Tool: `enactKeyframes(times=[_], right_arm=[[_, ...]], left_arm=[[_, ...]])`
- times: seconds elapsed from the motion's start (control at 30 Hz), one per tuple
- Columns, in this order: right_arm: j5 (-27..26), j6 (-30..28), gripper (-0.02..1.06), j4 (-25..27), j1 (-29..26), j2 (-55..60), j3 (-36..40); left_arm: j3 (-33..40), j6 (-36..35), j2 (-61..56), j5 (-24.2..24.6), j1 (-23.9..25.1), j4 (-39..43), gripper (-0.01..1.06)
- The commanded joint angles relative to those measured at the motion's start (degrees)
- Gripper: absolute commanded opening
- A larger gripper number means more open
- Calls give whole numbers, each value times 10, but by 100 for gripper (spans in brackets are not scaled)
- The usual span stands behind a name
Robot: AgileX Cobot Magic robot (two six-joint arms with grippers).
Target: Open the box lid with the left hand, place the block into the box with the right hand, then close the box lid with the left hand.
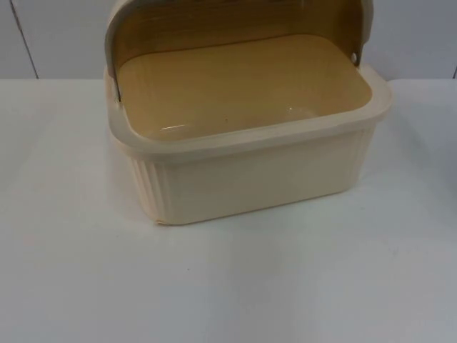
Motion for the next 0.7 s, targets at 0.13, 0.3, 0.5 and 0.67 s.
enactKeyframes(times=[0.13,0.3,0.5,0.67], right_arm=[[-1,2,105,2,0,-1,1],[-16,3,105,-23,0,7,1],[-45,29,105,-61,-14,43,0],[-74,30,105,-54,-62,96,0]], left_arm=[[3,0,-11,-2,1,-14,104],[2,0,-23,-7,1,-20,104],[2,0,-34,3,1,-20,104],[2,0,-41,11,1,-21,104]])
